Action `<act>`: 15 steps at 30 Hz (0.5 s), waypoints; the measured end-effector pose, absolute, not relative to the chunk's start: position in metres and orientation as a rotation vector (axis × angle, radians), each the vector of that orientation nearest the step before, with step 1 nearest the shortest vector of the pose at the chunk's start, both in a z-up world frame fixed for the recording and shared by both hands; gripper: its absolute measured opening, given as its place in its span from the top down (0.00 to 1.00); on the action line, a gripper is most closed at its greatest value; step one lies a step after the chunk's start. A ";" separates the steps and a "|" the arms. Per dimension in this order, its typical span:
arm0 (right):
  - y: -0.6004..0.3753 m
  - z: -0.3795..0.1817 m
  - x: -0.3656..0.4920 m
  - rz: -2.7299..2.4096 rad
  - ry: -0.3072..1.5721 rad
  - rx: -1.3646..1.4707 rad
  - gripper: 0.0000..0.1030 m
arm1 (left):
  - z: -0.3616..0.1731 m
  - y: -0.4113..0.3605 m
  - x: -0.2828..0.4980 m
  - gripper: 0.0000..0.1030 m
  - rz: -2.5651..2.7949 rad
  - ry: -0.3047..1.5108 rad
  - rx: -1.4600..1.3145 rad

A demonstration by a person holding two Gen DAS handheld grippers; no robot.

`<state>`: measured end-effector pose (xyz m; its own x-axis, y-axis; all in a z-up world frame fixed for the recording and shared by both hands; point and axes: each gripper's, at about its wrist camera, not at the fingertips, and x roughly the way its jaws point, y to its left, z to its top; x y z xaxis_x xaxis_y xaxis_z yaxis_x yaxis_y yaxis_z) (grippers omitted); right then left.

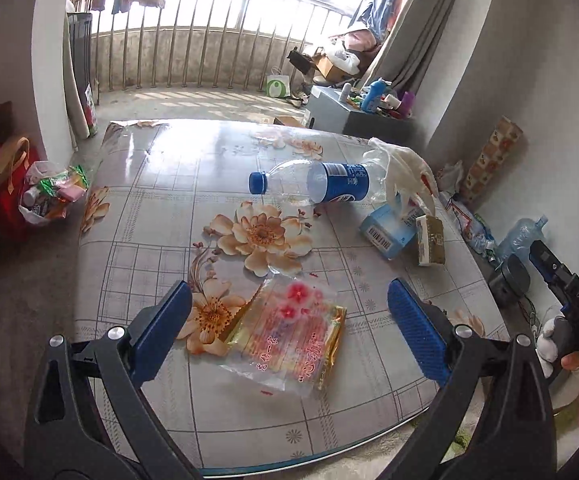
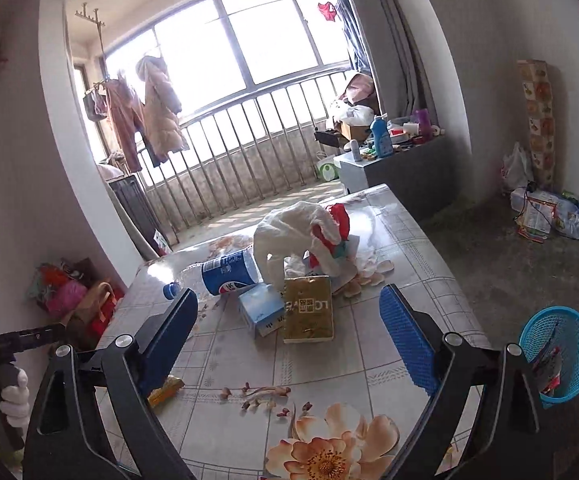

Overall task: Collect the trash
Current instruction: 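Return both tools to the table toward the clear plastic bag, then grasp the clear pink-printed bag with the left tool while the right grasps a yellow snack wrapper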

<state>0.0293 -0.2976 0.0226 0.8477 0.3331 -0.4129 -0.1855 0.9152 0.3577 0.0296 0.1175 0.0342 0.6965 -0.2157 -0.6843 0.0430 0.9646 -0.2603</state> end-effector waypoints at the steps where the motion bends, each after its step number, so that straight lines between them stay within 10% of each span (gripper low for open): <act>1: -0.291 0.018 0.031 0.315 0.516 0.320 0.18 | 0.025 0.122 0.028 0.09 -0.142 0.808 -0.254; 15: -0.185 -0.073 0.079 0.705 1.021 0.537 0.59 | -0.057 0.123 0.060 0.72 -0.129 1.007 -0.275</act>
<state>0.0793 -0.1853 -0.0730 0.3407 0.7439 -0.5749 -0.2740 0.6635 0.6962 0.0603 0.1225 -0.0570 0.5305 -0.2327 -0.8151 -0.0192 0.9580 -0.2860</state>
